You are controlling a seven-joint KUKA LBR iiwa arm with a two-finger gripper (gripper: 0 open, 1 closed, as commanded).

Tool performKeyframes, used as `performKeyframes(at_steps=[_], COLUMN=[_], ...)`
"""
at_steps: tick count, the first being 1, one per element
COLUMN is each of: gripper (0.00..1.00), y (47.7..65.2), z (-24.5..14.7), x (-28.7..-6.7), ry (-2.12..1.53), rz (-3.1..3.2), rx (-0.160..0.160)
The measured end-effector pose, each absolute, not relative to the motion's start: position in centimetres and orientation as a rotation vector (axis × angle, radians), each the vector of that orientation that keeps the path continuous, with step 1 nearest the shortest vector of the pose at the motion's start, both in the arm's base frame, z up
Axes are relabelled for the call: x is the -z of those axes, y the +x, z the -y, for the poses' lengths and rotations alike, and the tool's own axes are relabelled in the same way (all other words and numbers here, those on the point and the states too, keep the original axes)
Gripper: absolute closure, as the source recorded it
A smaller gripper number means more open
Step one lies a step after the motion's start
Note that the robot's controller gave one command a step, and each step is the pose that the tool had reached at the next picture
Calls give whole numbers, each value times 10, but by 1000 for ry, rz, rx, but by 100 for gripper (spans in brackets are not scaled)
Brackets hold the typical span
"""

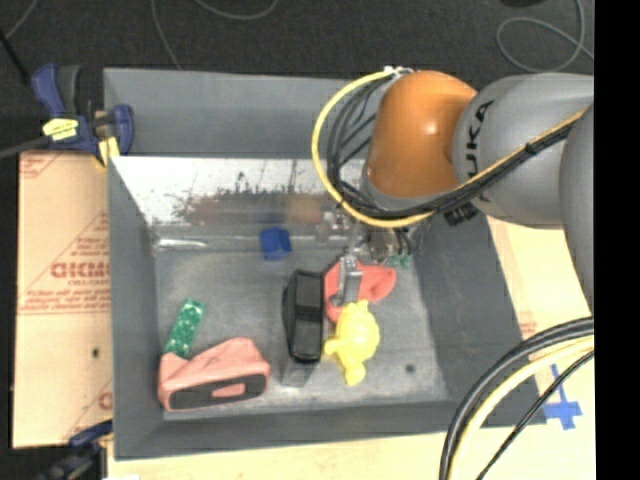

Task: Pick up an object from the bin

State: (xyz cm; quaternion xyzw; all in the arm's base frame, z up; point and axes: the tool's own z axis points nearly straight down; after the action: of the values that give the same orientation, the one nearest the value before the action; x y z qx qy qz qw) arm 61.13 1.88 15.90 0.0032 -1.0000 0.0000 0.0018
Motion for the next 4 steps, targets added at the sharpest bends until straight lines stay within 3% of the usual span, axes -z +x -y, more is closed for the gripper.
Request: performKeyframes(at_steps=[1,2,3,4], gripper=[0,0,0,0], y=[613,630,631,634], z=[-19,34,47,46], x=[-164,-90,-91,-111], ry=[10,7,79,120], rz=[3146,3148,3142,3149], rx=[0,-2,-2,-4])
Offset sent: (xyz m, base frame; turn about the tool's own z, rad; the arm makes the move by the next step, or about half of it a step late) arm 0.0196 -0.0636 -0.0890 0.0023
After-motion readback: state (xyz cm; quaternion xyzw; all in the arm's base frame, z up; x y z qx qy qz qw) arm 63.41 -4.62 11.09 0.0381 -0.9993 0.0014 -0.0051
